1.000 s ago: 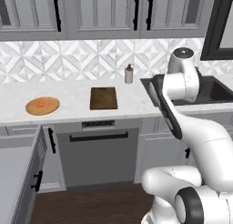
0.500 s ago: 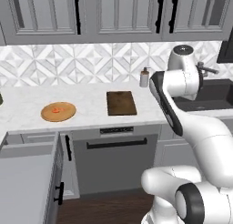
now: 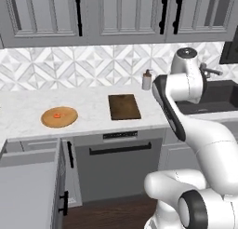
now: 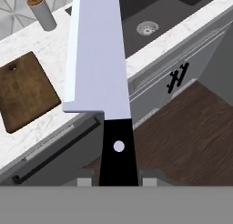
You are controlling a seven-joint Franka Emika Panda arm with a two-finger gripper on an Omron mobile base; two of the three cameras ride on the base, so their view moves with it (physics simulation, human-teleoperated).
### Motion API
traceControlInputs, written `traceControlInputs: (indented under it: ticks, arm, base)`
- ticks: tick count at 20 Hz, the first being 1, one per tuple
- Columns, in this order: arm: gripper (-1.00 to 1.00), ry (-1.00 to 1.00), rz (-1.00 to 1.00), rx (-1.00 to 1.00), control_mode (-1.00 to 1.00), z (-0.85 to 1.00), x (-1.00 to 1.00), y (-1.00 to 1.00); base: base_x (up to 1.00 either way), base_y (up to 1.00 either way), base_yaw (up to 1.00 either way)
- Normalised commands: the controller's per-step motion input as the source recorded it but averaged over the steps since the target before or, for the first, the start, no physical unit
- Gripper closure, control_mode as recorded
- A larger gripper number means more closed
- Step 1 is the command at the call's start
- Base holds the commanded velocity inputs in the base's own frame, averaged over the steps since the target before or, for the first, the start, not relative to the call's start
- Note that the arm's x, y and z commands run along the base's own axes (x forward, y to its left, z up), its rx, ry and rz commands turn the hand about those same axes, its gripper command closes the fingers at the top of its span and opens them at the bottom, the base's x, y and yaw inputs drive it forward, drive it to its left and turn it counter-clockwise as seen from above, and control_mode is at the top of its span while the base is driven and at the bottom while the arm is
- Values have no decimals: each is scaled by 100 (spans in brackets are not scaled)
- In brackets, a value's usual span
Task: Pick up the knife from the drawer and place it on the cutting board. Then place the meat from the plate to the cutting board.
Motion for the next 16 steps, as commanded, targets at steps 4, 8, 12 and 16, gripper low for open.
traceControlInputs:
  ticks: [4, 8, 12, 16]
  arm:
    - [100, 0, 0, 0, 100, 0, 0, 0]
    - [100, 0, 0, 0, 100, 0, 0, 0]
    - [100, 0, 0, 0, 100, 0, 0, 0]
    - [100, 0, 0, 0, 100, 0, 0, 0]
  base:
    - [57, 0, -3]
    - [40, 9, -1]
    - [18, 6, 0]
    - [42, 0, 0]
